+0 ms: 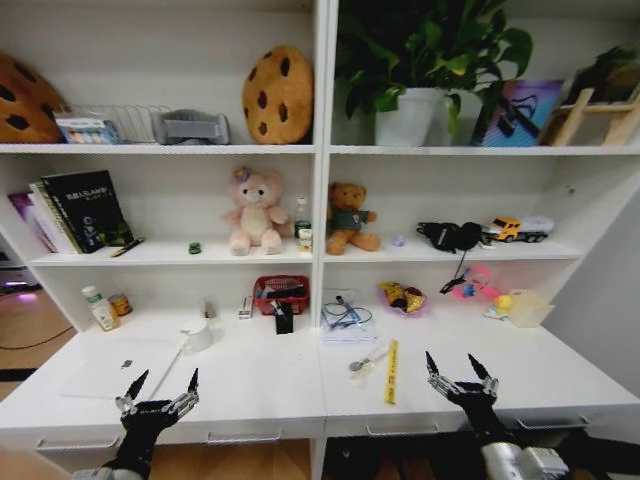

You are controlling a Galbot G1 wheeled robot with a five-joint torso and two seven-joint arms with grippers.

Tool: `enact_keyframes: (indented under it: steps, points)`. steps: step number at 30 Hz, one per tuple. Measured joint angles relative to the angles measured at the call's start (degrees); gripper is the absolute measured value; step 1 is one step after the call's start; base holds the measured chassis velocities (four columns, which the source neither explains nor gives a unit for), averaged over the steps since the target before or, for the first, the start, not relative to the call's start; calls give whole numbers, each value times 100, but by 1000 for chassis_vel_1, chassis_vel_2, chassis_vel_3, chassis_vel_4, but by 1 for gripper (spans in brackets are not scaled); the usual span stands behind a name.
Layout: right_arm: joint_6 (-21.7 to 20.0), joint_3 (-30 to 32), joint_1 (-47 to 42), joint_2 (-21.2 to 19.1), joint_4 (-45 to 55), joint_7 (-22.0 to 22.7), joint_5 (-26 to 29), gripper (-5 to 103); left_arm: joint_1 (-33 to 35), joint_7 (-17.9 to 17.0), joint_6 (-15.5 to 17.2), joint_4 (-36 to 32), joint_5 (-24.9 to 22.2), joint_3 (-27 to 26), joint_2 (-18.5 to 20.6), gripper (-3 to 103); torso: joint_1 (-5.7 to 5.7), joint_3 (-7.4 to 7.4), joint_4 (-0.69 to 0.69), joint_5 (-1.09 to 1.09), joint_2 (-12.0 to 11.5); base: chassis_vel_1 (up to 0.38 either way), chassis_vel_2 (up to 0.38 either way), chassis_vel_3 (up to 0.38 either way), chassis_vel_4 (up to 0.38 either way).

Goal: Organize the objects on the table.

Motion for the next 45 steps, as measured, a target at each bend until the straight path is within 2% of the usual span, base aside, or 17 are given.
enact_keyframes:
  steps: [5,7,12,15,16,19,20,21,22,23,27,29,31,33,34,38,45]
  points:
    - [0,0,0,0,0,0,0,100,1,0,0,0,0,-1,0,100,0,-1,2,-5,1,326,336,-328,-325]
    - [-1,-1,2,-1,-1,0,0,100,1,0,0,0,0,-1,0,100,1,1,5,6,-1,348,373,-367,-373]
    - [0,0,-1,0,0,0,0,100,0,0,0,0,0,-1,1,100,0,-1,0,-7,1,354,365,-377,-366]
    - [-1,-1,2,0,-1,-1,1,100,1,0,0,0,0,-1,0,100,1,1,5,9,-1,357,366,-343,-369]
    - [0,0,0,0,0,-1,0,100,0,0,0,1,0,-1,1,100,-1,-1,1,-10,1,365,357,-326,-347]
    - [0,0,3,-2,-2,-1,0,100,2,-1,-2,-3,1,-4,0,100,1,2,7,13,-1,345,349,-407,-339]
    - [1,2,-1,-1,1,-1,0,100,0,-1,-2,-1,0,-3,1,100,0,-1,-2,-11,1,303,334,-329,-335]
    - [0,2,-1,-1,1,-1,0,100,0,-1,-1,2,0,-1,1,100,-1,-2,1,-13,1,303,334,-349,-335]
    - [0,2,0,-1,0,0,1,100,0,-1,-1,-1,0,-2,1,100,-2,-1,0,9,1,378,378,-349,-359]
    - [0,2,0,-1,0,0,1,100,0,-1,-1,-1,0,-2,1,100,-2,-1,0,9,1,378,378,-349,-359]
    - [0,1,0,0,1,-1,0,100,0,-1,-1,2,0,-3,1,100,-1,-2,-1,-13,1,289,303,-296,-301]
    - [-1,0,2,0,-1,-1,0,100,1,-1,-1,0,1,-4,1,100,-2,-1,4,8,1,254,145,-184,-222]
    - [-1,1,0,0,0,-2,0,100,0,-1,-1,2,0,-3,2,100,0,0,0,-9,0,189,131,-151,-132]
    - [-1,0,-3,0,0,-2,0,100,0,-1,-1,1,1,-2,1,100,-1,-1,-2,-5,1,21,-65,-11,-88]
    - [-1,0,2,-1,0,-1,0,100,1,-1,-1,1,0,-2,0,100,-2,-2,6,4,1,0,0,0,0]
    - [-1,1,2,-2,-1,1,0,100,0,1,-1,0,0,1,-1,100,0,0,-1,4,-1,-54,-16,27,25]
    - [0,1,1,-1,-1,1,0,100,0,1,-1,0,0,1,0,100,-1,0,2,-1,0,-44,-31,19,29]
